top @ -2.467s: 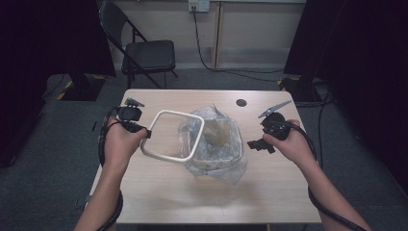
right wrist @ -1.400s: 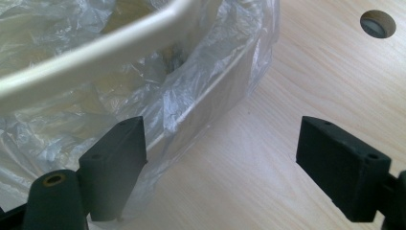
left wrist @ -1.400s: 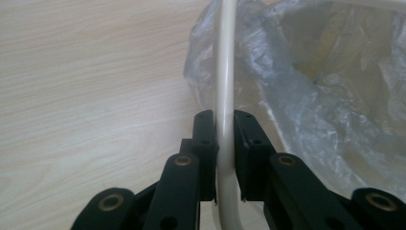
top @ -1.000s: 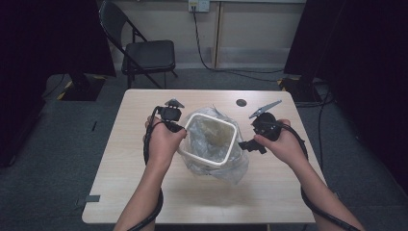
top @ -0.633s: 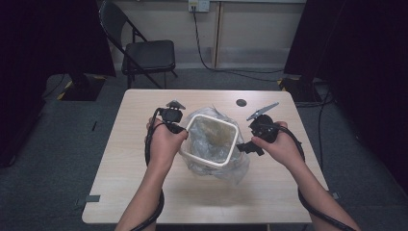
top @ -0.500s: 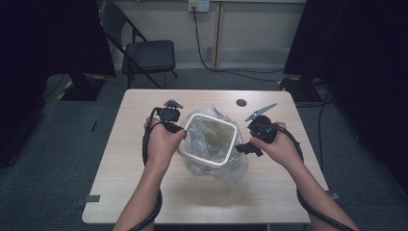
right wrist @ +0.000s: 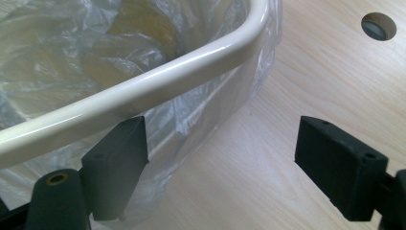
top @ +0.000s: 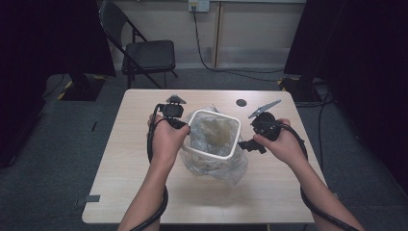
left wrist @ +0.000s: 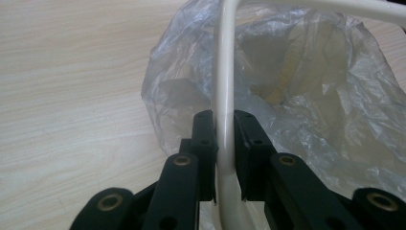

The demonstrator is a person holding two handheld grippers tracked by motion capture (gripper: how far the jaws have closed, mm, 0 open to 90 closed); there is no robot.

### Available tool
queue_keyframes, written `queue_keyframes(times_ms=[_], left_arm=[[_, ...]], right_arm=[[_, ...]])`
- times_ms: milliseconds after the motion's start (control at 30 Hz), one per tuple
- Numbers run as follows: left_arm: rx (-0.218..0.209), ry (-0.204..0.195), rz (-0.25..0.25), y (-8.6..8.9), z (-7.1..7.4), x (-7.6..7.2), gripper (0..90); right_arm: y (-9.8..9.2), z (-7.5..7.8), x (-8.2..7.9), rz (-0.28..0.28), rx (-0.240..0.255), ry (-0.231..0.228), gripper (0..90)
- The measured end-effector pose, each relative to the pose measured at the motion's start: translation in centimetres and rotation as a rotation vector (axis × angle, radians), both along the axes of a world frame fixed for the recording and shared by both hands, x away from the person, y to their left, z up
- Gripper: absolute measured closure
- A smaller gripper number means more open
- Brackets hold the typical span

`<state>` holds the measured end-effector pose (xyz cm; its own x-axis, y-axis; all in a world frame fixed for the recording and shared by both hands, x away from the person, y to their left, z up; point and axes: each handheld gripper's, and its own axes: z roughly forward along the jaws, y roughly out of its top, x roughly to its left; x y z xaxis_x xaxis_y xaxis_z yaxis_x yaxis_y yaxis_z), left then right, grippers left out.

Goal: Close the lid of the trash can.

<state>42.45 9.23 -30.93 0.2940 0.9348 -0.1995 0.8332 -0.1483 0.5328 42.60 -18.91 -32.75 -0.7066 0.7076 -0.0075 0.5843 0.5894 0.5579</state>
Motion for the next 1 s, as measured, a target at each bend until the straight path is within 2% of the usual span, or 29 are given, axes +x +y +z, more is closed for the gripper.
queue_keyframes(times_ms=[133,233,333,433,500,533,600,667,767,833,1000], left_arm=[[-0.006,0.005,0.008,-0.3,-0.4,0.5,79.1],[-0.002,0.009,-0.005,-0.6,-0.9,0.5,77.7],[-0.004,0.032,-0.023,-0.7,-1.4,0.4,71.7],[-0.027,0.021,-0.028,-0.6,-1.8,0.2,62.7],[-0.012,0.030,-0.040,-0.6,-2.0,0.0,62.2],[-0.009,0.033,-0.043,-0.5,-2.0,0.0,59.1],[-0.008,0.018,-0.036,-0.4,-2.0,-0.2,55.6],[0.011,-0.016,-0.043,-0.1,-1.9,-0.3,49.5],[-0.015,-0.039,-0.040,0.5,-1.4,-0.3,42.0],[0.000,-0.064,-0.048,1.0,-1.1,-0.3,39.5],[-0.041,-0.070,-0.059,1.7,-1.0,0.0,42.3]], right_arm=[[-0.4,-0.8,0.5,-0.016,0.006,0.016,17.4],[-0.6,-1.4,0.9,-0.022,-0.011,0.028,17.5],[-0.8,-1.8,1.2,-0.040,0.003,0.036,16.2],[-0.8,-1.7,1.3,-0.042,0.000,0.032,16.7],[-0.7,-1.7,1.2,-0.045,-0.001,0.031,17.1],[-0.6,-1.7,1.2,-0.046,-0.006,0.031,17.0],[-0.6,-1.6,1.2,-0.049,-0.004,0.029,17.5],[-0.5,-1.4,1.1,-0.050,-0.004,0.026,17.5],[-0.5,-1.1,1.0,-0.047,0.001,0.018,17.3],[-0.6,-0.8,0.9,-0.049,0.001,0.017,17.2],[-0.7,-0.9,0.9,-0.053,0.000,0.017,17.2]])
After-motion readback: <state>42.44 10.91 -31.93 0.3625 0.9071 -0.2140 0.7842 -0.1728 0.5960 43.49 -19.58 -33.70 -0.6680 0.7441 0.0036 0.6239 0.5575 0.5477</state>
